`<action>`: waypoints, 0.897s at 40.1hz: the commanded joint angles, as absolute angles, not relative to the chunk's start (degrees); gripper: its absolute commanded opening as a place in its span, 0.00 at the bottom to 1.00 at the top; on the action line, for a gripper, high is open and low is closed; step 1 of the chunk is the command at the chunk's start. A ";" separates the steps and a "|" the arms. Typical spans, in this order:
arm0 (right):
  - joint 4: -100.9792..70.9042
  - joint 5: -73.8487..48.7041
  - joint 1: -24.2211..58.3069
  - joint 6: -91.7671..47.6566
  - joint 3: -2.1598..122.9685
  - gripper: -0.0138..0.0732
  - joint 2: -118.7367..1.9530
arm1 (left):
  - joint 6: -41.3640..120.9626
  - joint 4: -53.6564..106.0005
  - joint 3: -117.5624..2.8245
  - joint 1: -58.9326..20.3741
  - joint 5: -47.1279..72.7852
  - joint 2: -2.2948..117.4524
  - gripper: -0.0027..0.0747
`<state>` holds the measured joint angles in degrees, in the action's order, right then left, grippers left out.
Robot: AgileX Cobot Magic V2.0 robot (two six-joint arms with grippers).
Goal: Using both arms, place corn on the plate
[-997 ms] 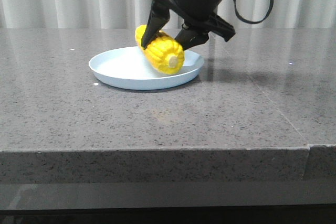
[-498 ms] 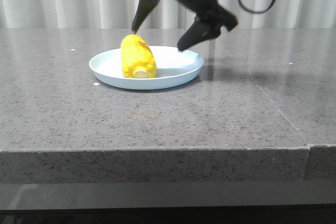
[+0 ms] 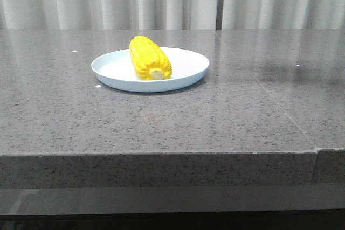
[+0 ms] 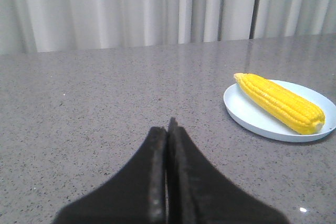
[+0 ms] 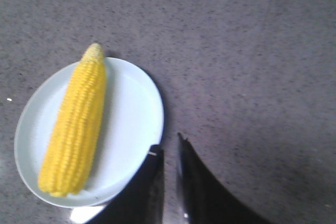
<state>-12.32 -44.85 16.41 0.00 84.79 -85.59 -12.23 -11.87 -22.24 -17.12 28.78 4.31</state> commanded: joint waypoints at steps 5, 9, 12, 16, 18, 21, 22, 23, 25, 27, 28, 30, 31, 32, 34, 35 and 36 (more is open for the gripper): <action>-7.79 -46.44 14.51 -0.63 85.26 0.08 -77.68 | -12.37 -12.37 -23.59 -17.44 24.04 4.95 0.01; -7.79 -45.38 14.45 -0.63 80.01 0.08 -72.85 | -12.37 -12.37 -23.59 -17.44 24.04 4.95 0.01; -7.79 -42.34 14.45 -0.63 73.72 0.08 -68.11 | -12.37 -12.37 -23.59 -17.44 24.04 4.95 0.01; -7.79 -37.74 14.45 -0.63 65.82 0.08 -60.96 | -12.37 -12.37 -23.59 -17.44 24.04 4.95 0.01; -7.79 -34.43 14.45 -0.63 60.66 0.08 -57.01 | -12.37 -12.37 -23.59 -17.44 24.04 4.95 0.01; -7.79 -30.25 14.45 -0.63 53.71 0.08 -50.61 | -12.37 -12.37 -23.59 -17.44 24.04 4.95 0.01; -7.79 -28.85 14.45 -0.63 51.88 0.08 -48.37 | -12.37 -12.37 -23.59 -17.44 24.04 4.95 0.01; -7.74 -27.89 14.45 -0.63 49.50 0.08 -46.77 | -12.37 -12.37 -23.59 -17.44 24.04 4.95 0.01; -7.62 -25.98 14.45 -0.63 45.65 0.08 -42.74 | -12.37 -12.37 -23.59 -17.44 24.04 4.95 0.01; -7.61 -24.40 14.45 -0.63 42.00 0.08 -38.28 | -12.37 -12.37 -23.59 -17.44 24.04 4.95 0.01; -7.61 -23.78 14.45 -0.63 40.06 0.08 -36.67 | -12.37 -12.37 -23.59 -17.44 24.04 4.95 0.01; -7.61 -23.03 14.45 -0.63 36.85 0.08 -33.01 | -12.37 -12.37 -23.59 -17.44 24.04 4.95 0.01; -7.61 -22.76 14.45 -0.63 35.13 0.08 -31.03 | -12.37 -12.37 -23.59 -17.44 24.04 4.95 0.01; -7.61 -22.56 14.45 -0.63 33.48 0.08 -29.09 | -12.37 -12.37 -23.59 -17.44 24.04 4.95 0.01; -7.61 -22.41 14.45 -0.63 30.78 0.08 -25.92 | -12.37 -12.37 -23.59 -17.44 24.04 4.95 0.01; -7.61 -22.41 14.45 -0.63 29.40 0.08 -24.14 | -12.37 -12.37 -23.59 -17.44 24.04 4.95 0.01; -7.61 -22.41 14.45 -0.63 28.41 0.08 -22.86 | -12.37 -12.37 -23.59 -17.44 24.04 4.95 0.01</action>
<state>-8.05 -27.59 14.77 0.00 30.65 -26.82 -12.23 -11.87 -22.24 -17.12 28.78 4.31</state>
